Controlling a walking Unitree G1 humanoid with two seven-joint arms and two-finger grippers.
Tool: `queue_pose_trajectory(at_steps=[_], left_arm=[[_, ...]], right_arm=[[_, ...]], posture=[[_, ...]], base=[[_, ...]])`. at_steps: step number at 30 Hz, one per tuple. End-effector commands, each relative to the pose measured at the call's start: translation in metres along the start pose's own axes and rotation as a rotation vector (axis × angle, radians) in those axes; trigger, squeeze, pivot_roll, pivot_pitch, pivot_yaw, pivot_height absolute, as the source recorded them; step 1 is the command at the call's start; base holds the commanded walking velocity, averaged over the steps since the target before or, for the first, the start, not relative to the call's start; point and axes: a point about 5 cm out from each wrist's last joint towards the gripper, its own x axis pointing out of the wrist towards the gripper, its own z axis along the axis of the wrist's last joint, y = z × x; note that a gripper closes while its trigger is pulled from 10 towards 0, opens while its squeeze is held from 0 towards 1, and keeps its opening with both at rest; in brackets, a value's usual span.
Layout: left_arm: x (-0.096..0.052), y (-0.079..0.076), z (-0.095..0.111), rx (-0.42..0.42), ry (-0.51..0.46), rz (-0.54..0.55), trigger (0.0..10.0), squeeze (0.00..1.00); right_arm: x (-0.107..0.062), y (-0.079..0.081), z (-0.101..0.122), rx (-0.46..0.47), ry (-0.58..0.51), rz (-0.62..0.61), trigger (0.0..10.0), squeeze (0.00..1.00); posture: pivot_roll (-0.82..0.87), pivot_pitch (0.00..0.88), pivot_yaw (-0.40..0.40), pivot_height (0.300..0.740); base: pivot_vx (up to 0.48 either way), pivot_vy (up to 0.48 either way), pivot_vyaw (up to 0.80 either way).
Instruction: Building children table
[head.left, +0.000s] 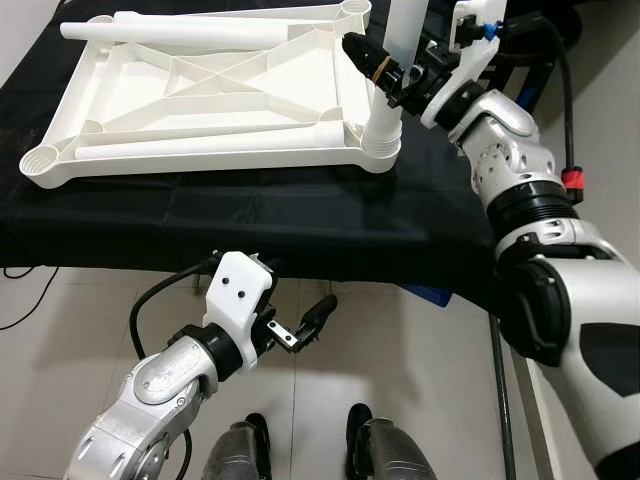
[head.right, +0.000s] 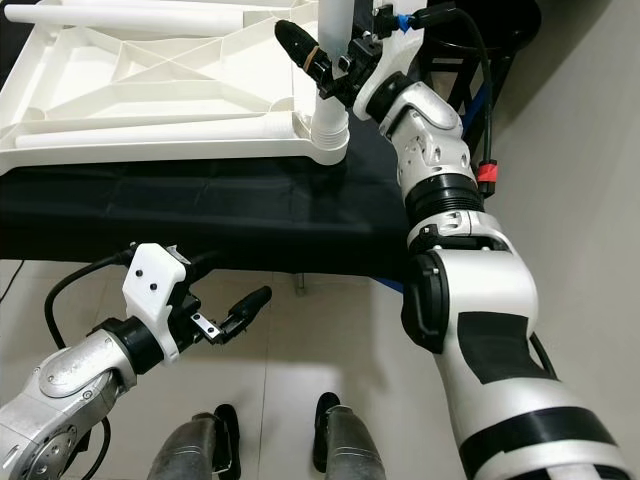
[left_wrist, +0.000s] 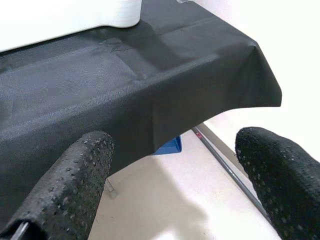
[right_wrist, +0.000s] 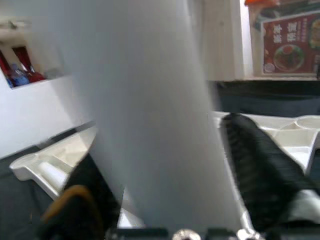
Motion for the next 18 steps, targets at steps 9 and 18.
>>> queue_pose_trajectory(at_steps=[9, 18], left_arm=[[-0.001, -0.004, -0.001, -0.010, 0.005, -0.007, 10.0, 0.00], [-0.001, 0.001, 0.001, 0.005, -0.004, 0.009, 10.0, 0.00]], right_arm=[[0.006, 0.003, 0.001, -0.027, 0.018, -0.015, 0.0, 0.00], [0.008, 0.005, -0.010, -0.113, 0.068, -0.102, 0.0, 0.00]], posture=[[0.21, 0.316, -0.021, 0.740], [0.20, 0.316, -0.021, 0.740]], base=[[0.000, 0.000, 0.00], [0.000, 0.000, 0.00]])
